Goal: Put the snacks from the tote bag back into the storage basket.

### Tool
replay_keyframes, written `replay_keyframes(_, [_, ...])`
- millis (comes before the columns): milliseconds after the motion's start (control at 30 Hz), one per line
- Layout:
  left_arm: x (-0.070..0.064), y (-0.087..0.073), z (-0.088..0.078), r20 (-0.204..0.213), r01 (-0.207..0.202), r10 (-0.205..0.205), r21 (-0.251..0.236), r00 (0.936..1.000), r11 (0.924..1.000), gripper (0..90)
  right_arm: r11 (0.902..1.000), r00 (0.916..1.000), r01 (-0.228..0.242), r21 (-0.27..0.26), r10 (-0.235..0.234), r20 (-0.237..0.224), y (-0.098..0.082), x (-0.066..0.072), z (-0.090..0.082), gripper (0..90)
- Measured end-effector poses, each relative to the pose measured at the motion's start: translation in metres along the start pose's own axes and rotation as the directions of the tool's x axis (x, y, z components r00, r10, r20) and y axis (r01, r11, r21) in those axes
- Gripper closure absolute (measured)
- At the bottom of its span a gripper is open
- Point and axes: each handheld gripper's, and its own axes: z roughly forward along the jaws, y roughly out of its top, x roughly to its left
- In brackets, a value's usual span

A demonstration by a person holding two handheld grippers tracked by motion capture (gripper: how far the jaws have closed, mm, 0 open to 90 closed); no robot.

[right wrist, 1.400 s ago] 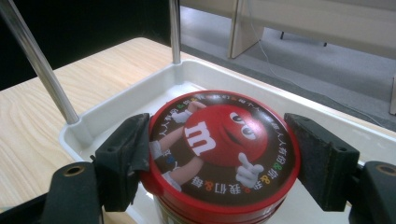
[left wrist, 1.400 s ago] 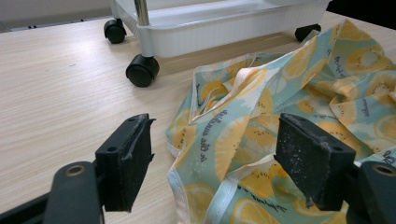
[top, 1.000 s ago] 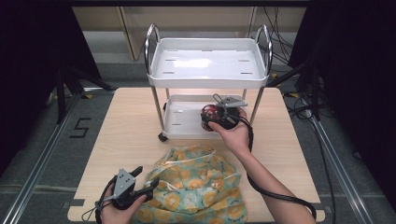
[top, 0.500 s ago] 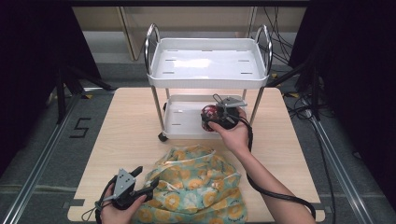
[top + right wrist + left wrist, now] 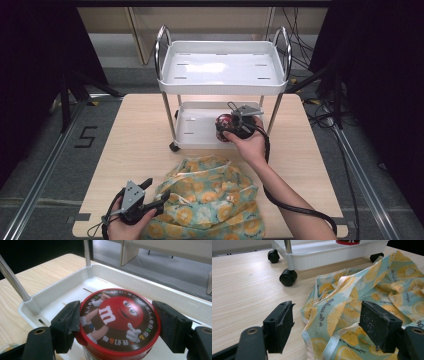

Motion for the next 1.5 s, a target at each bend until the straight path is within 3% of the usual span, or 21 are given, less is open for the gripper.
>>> replay_keyframes(367, [0.0,0.0,0.0,-0.002,0.004,-0.004,0.001,1.0,1.0,26.5,0.9999,0.9999,-0.012,0.01,0.012,0.003,-0.003,-0.001,0.003,26.7])
replay_keyframes(433, [0.0,0.0,0.0,0.0,-0.001,0.001,0.001,1.0,1.0,26.4,0.9997,0.9997,0.022,0.013,-0.022,0.008,-0.003,-0.004,0.004,26.7])
replay_keyframes(467, [0.0,0.0,0.0,0.0,0.0,0.0,0.0,1.0,1.0,26.4,0.9996,0.9999,-0.014,0.025,0.014,0.007,-0.004,-0.001,0.004,26.7])
replay_keyframes(567, [0.0,0.0,0.0,0.0,0.003,-0.003,0.001,1.0,1.0,26.4,0.9996,1.0,-0.002,0.027,0.002,0.003,-0.004,-0.003,0.005,26.7])
replay_keyframes(600, [0.0,0.0,0.0,0.001,0.0,0.0,0.001,1.0,1.0,26.4,0.9997,0.9998,0.017,0.019,-0.017,0.005,-0.004,-0.004,0.006,26.7])
replay_keyframes(667, [0.0,0.0,0.0,0.001,0.0,0.0,0.001,1.0,1.0,26.4,0.9991,0.999,-0.012,0.04,0.011,0.044,-0.006,-0.002,0.006,26.7])
replay_keyframes(733, [0.0,0.0,0.0,0.001,0.0,0.0,0.001,1.0,1.0,26.4,0.9991,0.9991,0.008,0.043,-0.01,0.042,-0.007,-0.004,0.006,26.7])
replay_keyframes(800, [0.0,0.0,0.0,-0.001,-0.002,0.002,0.002,1.0,1.0,26.4,0.9993,0.9994,-0.022,0.03,0.021,0.027,-0.008,-0.002,0.008,26.6])
replay_keyframes(900, [0.0,0.0,0.0,-0.001,0.003,-0.003,0.002,1.0,1.0,26.4,0.9993,0.9999,-0.015,0.035,0.014,0.01,-0.01,-0.002,0.009,26.7])
replay_keyframes(1500, [0.0,0.0,0.0,0.0,0.0,0.0,0.002,1.0,1.0,26.4,0.9984,0.9999,-0.013,0.055,0.013,0.01,-0.018,-0.002,0.013,26.6])
